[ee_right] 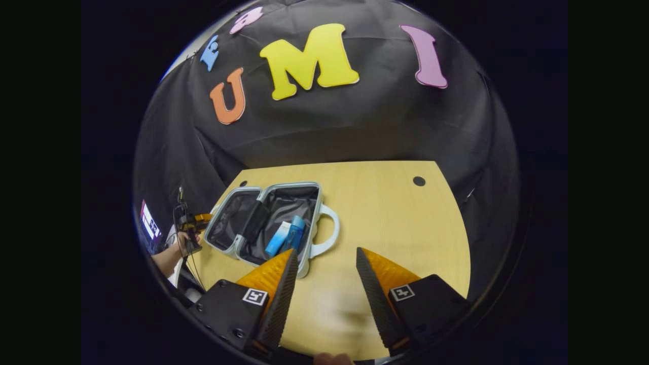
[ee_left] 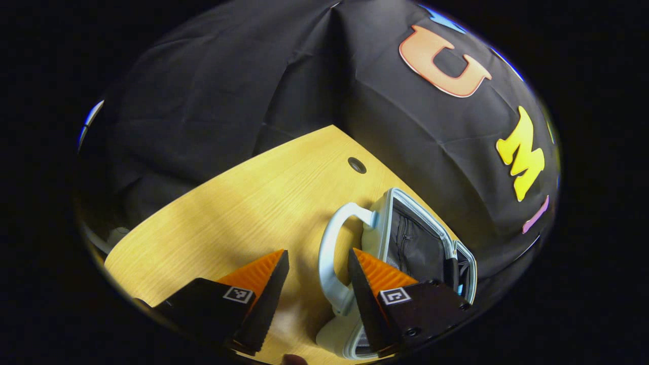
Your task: First open the suitcase, pack the skin care products into it, and then close the suitcase.
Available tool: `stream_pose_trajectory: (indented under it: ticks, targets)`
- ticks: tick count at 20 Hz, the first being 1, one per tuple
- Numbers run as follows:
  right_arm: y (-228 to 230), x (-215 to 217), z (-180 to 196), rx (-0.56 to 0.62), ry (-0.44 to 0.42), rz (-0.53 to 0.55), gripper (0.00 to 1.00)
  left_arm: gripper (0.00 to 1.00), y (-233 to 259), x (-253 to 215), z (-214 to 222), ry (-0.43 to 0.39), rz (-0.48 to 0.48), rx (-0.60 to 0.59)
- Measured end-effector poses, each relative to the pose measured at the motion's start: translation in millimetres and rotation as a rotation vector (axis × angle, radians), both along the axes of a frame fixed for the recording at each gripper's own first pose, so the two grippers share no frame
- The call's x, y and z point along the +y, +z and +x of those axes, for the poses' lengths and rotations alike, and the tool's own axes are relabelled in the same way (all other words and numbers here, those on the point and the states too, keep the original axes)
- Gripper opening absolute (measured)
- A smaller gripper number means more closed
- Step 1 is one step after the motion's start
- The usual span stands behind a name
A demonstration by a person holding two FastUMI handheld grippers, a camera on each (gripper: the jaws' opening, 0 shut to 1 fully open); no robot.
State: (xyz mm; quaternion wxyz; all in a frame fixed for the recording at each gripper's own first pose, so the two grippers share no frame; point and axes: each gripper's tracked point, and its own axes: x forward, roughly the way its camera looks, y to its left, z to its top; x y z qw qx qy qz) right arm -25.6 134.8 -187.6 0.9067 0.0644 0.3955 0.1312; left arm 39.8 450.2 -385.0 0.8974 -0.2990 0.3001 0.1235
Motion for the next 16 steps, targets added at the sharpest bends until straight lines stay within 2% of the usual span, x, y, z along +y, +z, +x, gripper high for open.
stream_pose_trajectory:
  ticks: [1, 2, 4, 6, 10, 16]
  targets:
    - [2, -1, -3, -0.001, -0.006, 0.007, 0.7, 0.72, -3, -1, 4, -0.006, -0.003, 0.012]
    - [3, -4, -4, -0.005, -0.012, 0.011, 0.7, 0.77, -10, 1, 6, -0.006, 0.007, 0.042]
    - [5, -8, -8, -0.015, -0.023, 0.02, 0.7, 0.48, -5, -3, 12, -0.011, -0.017, 0.049]
    - [7, -11, -10, -0.016, -0.032, 0.034, 0.7, 0.19, -1, -2, 18, 0.017, -0.017, 0.058]
    - [19, -18, -11, -0.055, -0.023, 0.056, 0.7, 0.1, 17, -6, 13, 0.034, 0.043, 0.08]
    - [44, -25, -6, -0.199, 0.01, 0.041, 0.7, 0.07, 129, -33, 11, 0.041, 0.299, -0.048]
